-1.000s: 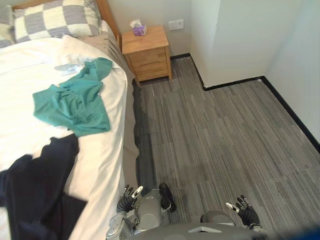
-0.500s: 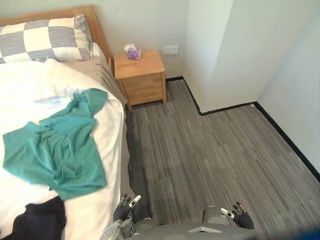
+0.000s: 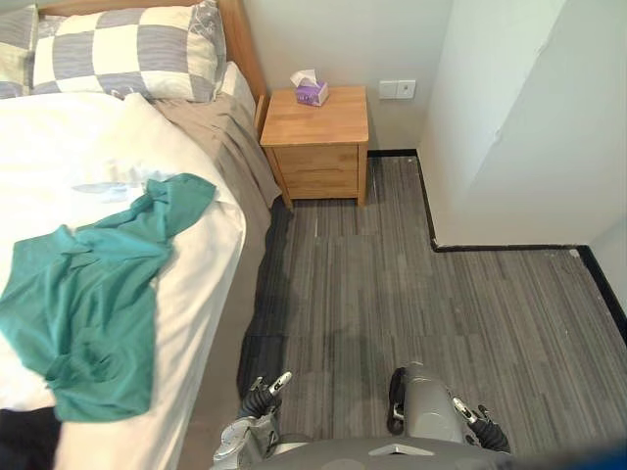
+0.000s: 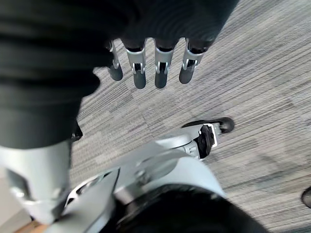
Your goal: Tidy the bed and pick cloth on bed and put in laundry
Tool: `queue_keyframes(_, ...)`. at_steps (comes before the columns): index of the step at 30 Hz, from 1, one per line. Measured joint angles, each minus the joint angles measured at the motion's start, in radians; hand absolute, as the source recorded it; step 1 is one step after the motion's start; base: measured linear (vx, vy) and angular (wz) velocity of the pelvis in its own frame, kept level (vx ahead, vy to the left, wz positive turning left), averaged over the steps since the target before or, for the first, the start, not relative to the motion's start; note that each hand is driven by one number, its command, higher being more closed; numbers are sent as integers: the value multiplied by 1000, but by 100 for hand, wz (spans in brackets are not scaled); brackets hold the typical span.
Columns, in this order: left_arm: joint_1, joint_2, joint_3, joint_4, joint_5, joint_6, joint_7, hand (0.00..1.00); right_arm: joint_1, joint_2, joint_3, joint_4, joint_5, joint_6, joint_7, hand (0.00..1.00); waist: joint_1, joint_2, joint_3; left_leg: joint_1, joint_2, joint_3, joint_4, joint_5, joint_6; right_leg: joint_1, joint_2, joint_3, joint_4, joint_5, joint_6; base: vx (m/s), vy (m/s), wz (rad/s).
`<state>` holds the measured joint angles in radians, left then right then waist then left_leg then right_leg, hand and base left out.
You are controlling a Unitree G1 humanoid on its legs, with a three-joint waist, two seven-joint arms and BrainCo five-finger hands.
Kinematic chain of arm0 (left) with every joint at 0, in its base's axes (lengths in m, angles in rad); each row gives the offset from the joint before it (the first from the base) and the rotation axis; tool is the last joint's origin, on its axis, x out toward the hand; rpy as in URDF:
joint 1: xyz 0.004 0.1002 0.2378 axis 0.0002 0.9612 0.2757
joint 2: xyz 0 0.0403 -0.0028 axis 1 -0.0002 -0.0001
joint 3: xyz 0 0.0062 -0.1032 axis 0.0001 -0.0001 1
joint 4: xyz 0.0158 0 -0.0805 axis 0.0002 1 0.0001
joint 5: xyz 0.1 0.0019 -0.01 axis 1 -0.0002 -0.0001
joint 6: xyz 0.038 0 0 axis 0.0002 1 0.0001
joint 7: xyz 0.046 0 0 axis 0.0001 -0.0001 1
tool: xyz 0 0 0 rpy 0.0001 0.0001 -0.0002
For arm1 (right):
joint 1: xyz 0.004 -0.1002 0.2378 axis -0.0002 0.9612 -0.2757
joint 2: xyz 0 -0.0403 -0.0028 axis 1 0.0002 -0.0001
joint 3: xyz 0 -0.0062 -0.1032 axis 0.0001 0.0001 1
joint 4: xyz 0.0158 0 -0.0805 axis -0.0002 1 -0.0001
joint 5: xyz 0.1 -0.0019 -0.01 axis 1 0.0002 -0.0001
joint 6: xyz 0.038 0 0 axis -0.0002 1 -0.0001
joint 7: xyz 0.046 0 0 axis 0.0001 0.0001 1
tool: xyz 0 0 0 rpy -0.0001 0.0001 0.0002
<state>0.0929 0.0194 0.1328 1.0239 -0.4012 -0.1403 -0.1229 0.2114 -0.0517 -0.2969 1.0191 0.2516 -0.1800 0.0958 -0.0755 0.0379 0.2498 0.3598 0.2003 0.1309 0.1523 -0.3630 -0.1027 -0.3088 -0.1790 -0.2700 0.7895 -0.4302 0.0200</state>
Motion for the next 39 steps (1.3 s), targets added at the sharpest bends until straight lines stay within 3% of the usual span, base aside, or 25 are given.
queue_keyframes(2,15,-7,29,-5,-1,-1,-1,0,-6,3,-34,29,-4,15,10,0,3,-1,-21,-40,13,-17,97,42,-4,27,17,-6,-19,-29,-11,408,-273,-3)
queue_keyframes(4,26,-10,29,-4,-2,-3,-3,0,-16,-13,-51,61,-16,21,18,0,-12,23,-37,-162,50,-84,348,117,-39,108,57,-34,-122,-22,-11,369,-212,17)
queue_keyframes(5,32,-8,30,-7,-2,-8,-3,0,-18,-21,-49,69,-22,22,20,0,-17,31,-38,-246,65,-118,515,191,-43,164,83,-41,-190,-12,-25,365,-130,18)
queue_keyframes(6,45,-5,30,-13,-2,-23,-3,0,-29,-31,-40,83,-31,24,22,0,-13,34,-35,-366,74,-139,775,198,-27,255,114,-43,-291,10,-58,458,-110,6)
queue_keyframes(7,49,0,31,-24,-5,-27,-2,0,-35,-33,-37,95,-40,28,22,0,-6,30,-34,-422,71,-131,880,176,-16,305,125,-43,-337,18,-67,397,-55,-11)
queue_keyframes(9,51,14,42,-47,-4,-40,-2,0,-46,-33,-38,110,-42,48,24,0,25,13,-23,-542,40,-70,962,109,3,420,125,-35,-430,45,-49,375,-1,-33)
queue_keyframes(11,39,5,59,-63,-14,-41,-5,0,-59,-27,-44,89,-43,54,31,0,39,8,-19,-625,16,6,894,64,25,480,111,-25,-477,48,-41,454,90,-33)
queue_keyframes(12,33,7,74,-71,-19,-41,-13,0,-63,-18,-46,63,-53,53,40,0,42,-2,-10,-664,-13,69,800,51,47,524,85,-26,-497,46,-14,604,188,-22)
queue_keyframes(13,30,8,78,-74,-22,-40,-21,0,-62,-9,-58,41,-66,53,50,0,45,-8,-1,-683,-32,149,667,69,75,558,56,-35,-490,33,16,528,174,-10)
queue_keyframes(14,34,2,75,-77,-24,-37,-25,0,-49,-11,-70,27,-80,51,58,0,46,9,-7,-681,-30,212,517,162,99,574,60,-54,-477,19,47,530,186,17)
queue_keyframes(15,29,-6,74,-80,-26,-24,-31,0,-42,-16,-82,13,-90,47,60,0,50,22,-9,-659,-27,293,446,175,252,599,55,-67,-455,-5,82,537,181,53)
queue_keyframes(16,13,8,95,-87,-27,-15,-32,0,-43,4,-79,15,-107,40,64,0,50,-14,-14,-655,-64,324,426,175,254,601,21,-77,-457,0,77,616,219,67)
queue_keyframes(17,5,8,111,-101,-35,-9,-32,0,-45,14,-87,15,-124,32,72,0,56,-28,-17,-655,-88,335,400,176,253,603,13,-86,-475,25,65,582,218,66)
queue_keyframes(20,5,8,110,-108,-40,26,-31,0,-61,49,-171,40,-130,4,77,0,69,-40,-17,-612,-106,475,367,179,254,688,7,-139,-570,152,96,388,167,62)
queue_keyframes(22,11,11,107,-94,-41,45,-31,0,-62,59,-193,42,-137,-10,78,0,70,-40,-23,-564,-110,550,350,178,255,724,4,-156,-580,213,93,296,120,55)
queue_keyframes(23,19,19,102,-88,-46,52,-31,0,-78,57,-193,51,-141,-15,76,0,89,-39,-29,-548,-122,545,330,178,255,733,7,-158,-580,250,98,234,43,22)
queue_keyframes(25,44,31,92,-86,-52,63,-27,0,-114,57,-178,70,-161,-12,73,0,98,-60,-42,-537,-152,531,299,171,262,734,1,-164,-570,272,122,206,-5,36)
queue_keyframes(27,51,30,92,-65,-35,58,-7,0,-140,32,-164,81,-167,48,72,0,110,-51,-65,-516,-175,478,242,79,270,672,-16,-177,-396,277,144,174,10,58)
queue_keyframes(28,46,34,93,-59,-34,47,0,0,-146,31,-161,83,-166,64,68,0,123,-55,-69,-495,-205,457,217,79,272,636,-50,-175,-270,287,160,212,81,75)
queue_keyframes(29,47,39,91,-50,-13,18,5,0,-141,29,-151,83,-161,77,64,0,123,-81,-76,-454,-253,429,165,88,263,553,-116,-151,-51,351,136,189,75,91)
queue_keyframes(30,47,49,79,-38,3,-1,11,0,-140,21,-120,84,-157,80,61,0,122,-88,-79,-423,-280,394,137,91,264,469,-150,-117,133,335,112,191,55,97)
queue_keyframes(32,49,60,62,-14,28,-23,15,0,-139,5,-53,83,-153,80,62,0,118,-75,-80,-367,-292,335,97,93,265,354,-176,-103,281,261,89,191,50,85)
queue_keyframes(34,52,68,40,0,41,-25,20,0,-143,-1,-23,64,-132,72,63,0,116,-63,-89,-327,-295,264,58,98,257,259,-168,-104,265,222,74,232,32,101)
queue_keyframes(36,50,76,22,-1,41,-26,19,0,-144,-1,-9,58,-113,57,71,0,113,-61,-84,-290,-294,172,37,108,252,192,-147,-99,182,179,86,295,-41,138)
queue_keyframes(39,39,73,14,-1,41,-23,19,0,-143,3,15,58,-81,51,83,0,95,-68,-87,-272,-272,-11,39,114,250,139,-43,9,-91,151,85,327,-165,193)
